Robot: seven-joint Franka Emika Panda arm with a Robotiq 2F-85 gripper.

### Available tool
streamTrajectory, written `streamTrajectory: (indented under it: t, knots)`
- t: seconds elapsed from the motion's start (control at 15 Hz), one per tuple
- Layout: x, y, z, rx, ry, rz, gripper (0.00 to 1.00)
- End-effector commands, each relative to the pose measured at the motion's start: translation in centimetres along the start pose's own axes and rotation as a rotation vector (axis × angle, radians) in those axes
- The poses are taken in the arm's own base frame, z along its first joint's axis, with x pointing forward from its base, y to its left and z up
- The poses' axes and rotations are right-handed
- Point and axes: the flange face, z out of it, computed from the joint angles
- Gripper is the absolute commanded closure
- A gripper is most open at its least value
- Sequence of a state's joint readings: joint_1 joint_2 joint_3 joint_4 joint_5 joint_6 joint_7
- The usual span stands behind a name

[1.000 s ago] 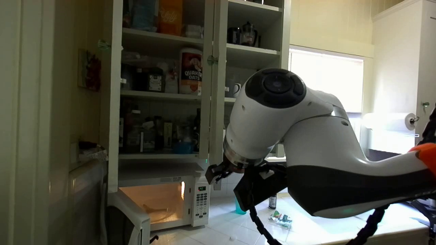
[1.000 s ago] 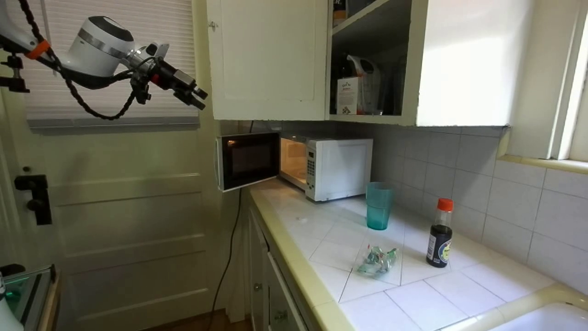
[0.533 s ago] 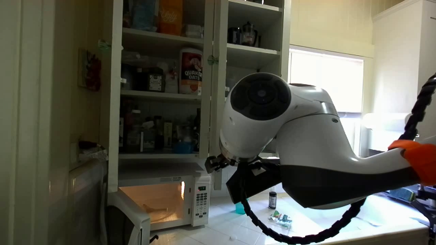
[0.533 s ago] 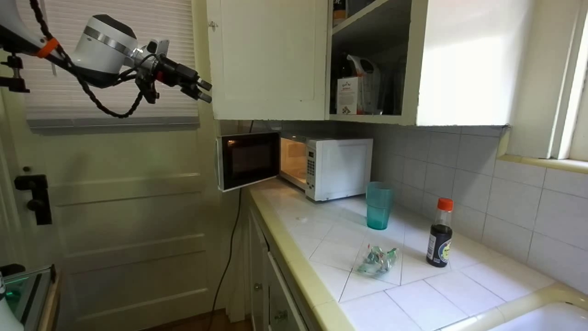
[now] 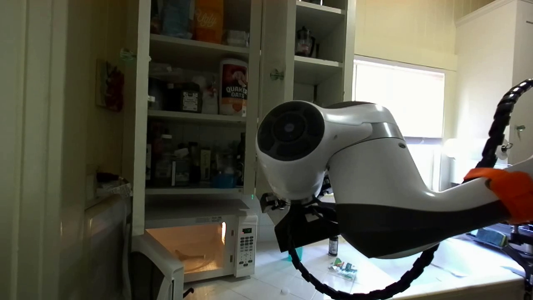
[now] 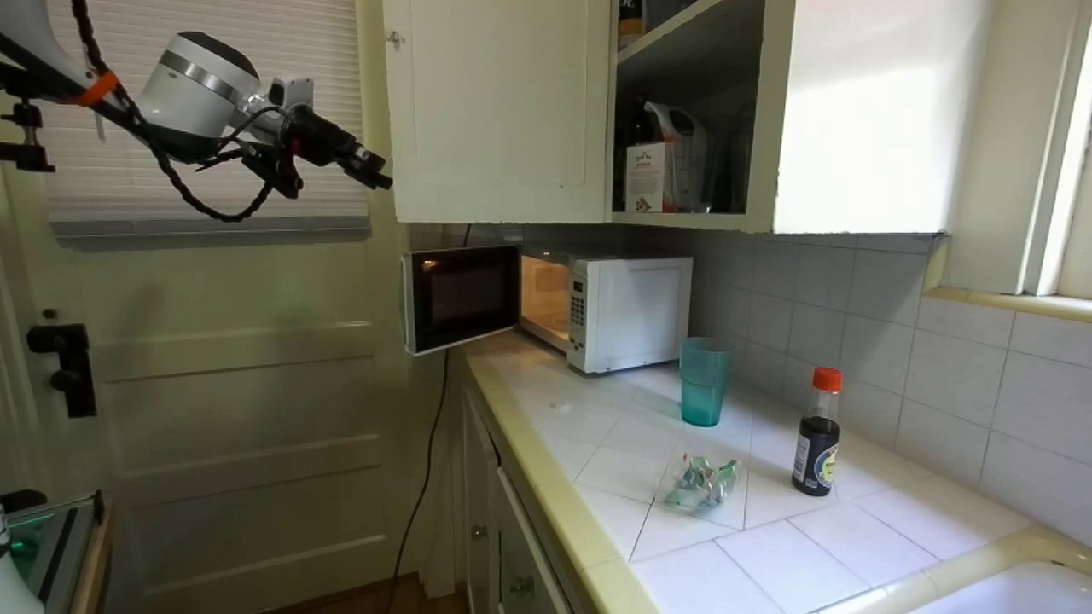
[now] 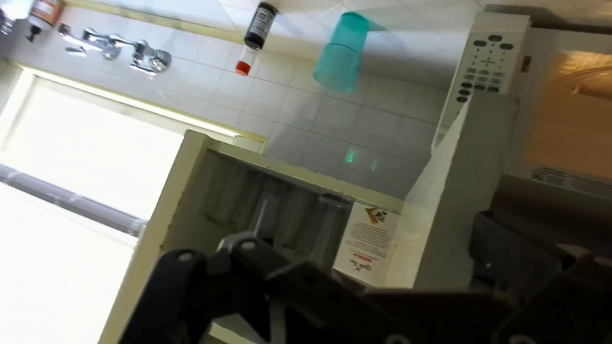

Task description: Close the cabinet door on the right side

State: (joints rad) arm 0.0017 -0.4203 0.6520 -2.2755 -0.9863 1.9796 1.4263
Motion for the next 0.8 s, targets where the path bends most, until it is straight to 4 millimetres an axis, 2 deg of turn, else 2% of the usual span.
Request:
streamTrajectory:
  t: [0.0,0.2,0.73]
  knots:
    - [0.5,2.4,0.6,-0.114,-0.034,0.158,0.00]
    - [-0.1,2.2,0.2,-0.121,-0.047,0.159,0.00]
    - [-1.6,0.2,-4.0,-0.098,-0.049,0.104,0.00]
